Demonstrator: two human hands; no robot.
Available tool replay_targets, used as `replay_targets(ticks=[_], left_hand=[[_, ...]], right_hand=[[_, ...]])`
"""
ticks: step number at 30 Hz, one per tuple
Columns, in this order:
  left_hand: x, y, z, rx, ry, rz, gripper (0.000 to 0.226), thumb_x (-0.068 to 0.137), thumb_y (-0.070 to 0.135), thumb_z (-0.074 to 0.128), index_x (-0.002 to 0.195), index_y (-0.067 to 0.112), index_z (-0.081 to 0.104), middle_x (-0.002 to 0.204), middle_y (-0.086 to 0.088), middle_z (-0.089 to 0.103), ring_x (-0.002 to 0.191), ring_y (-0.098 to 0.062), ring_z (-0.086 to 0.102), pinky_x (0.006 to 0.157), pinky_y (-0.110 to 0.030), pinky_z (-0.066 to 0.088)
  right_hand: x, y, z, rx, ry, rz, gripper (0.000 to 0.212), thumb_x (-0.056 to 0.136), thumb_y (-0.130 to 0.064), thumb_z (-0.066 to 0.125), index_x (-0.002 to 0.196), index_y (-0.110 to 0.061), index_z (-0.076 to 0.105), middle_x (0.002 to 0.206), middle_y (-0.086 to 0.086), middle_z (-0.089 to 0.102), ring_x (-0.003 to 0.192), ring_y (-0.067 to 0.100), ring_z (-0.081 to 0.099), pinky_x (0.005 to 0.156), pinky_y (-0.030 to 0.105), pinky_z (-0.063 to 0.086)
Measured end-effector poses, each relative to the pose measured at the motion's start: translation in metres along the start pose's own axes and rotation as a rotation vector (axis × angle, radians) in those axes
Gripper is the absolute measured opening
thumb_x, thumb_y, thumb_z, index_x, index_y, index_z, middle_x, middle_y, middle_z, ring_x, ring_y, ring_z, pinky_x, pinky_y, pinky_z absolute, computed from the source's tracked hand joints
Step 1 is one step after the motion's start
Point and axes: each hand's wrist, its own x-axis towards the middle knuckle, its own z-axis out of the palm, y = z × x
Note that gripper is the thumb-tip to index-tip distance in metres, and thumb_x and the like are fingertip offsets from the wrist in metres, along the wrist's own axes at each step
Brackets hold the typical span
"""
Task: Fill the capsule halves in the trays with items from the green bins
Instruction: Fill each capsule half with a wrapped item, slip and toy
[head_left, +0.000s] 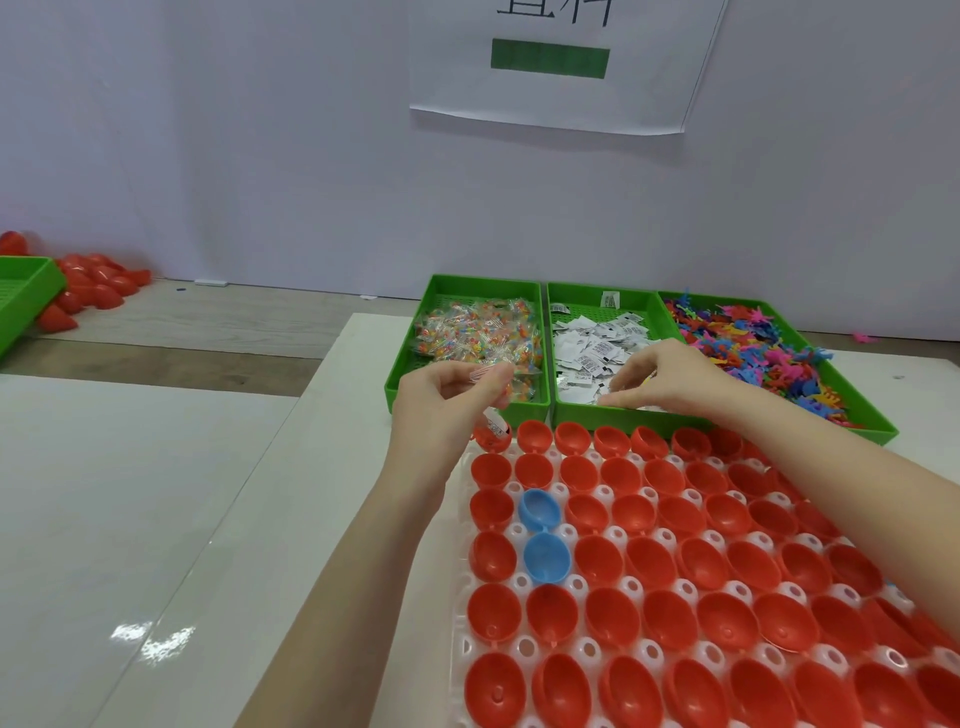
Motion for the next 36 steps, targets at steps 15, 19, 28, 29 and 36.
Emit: replay_targets(ticks=[15,19,28,29,36], left_hand=[[0.0017,-0.0046,0.0005,0.007,0.002,-0.008,0.019,0.083,0.026,0.067,0.087,0.007,0.066,0.064,0.006,0.064,0.046,0.008,0.053,0.05,-0.004,0.041],[0.0016,-0.0048,0.0006,0.012,-0.002,-0.008,0.016,0.083,0.026,0.067,0.082,0.01,0.066,0.062,0.008,0.063,0.046,0.009,0.053,0.05,-0.003,0.04],[0.0014,-0.0059,0.0019,0.01,-0.008,-0.022,0.019,0.083,0.027,0.067,0.086,0.009,0.066,0.065,0.008,0.064,0.048,0.008,0.054,0.052,-0.006,0.04],[0.0012,-0.0058,0.0019,0.011,-0.008,-0.021,0.017,0.083,0.027,0.066,0.084,0.01,0.066,0.065,0.008,0.064,0.048,0.008,0.054,0.053,-0.006,0.041],[0.0025,-0.007,0.0018,0.011,-0.002,-0.019,0.016,0.083,0.026,0.066,0.083,0.01,0.065,0.065,0.007,0.064,0.048,0.008,0.054,0.05,-0.004,0.04]], right_hand=[[0.0082,-0.0008,0.0001,-0.117,-0.096,0.161,0.017,0.086,-0.002,0.06,0.101,-0.004,0.066,0.102,0.007,0.063,0.093,0.02,0.058,0.076,0.025,0.046],[0.0085,-0.0024,0.0011,-0.101,-0.117,0.215,0.014,0.088,-0.002,0.056,0.099,-0.007,0.064,0.116,0.01,0.058,0.105,0.024,0.054,0.084,0.029,0.045],[0.0039,-0.0065,-0.0063,-0.059,-0.144,0.228,0.021,0.093,-0.011,0.051,0.11,-0.003,0.06,0.079,0.008,0.058,0.069,0.019,0.053,0.061,0.027,0.046],[0.0041,-0.0063,-0.0072,-0.035,-0.124,0.222,0.018,0.093,-0.008,0.048,0.107,-0.003,0.059,0.074,0.006,0.057,0.064,0.016,0.051,0.057,0.023,0.044],[0.0084,-0.0016,-0.0058,0.147,-0.003,0.233,0.016,0.089,0.001,0.04,0.101,-0.008,0.047,0.073,0.004,0.049,0.056,0.017,0.048,0.046,0.025,0.035]])
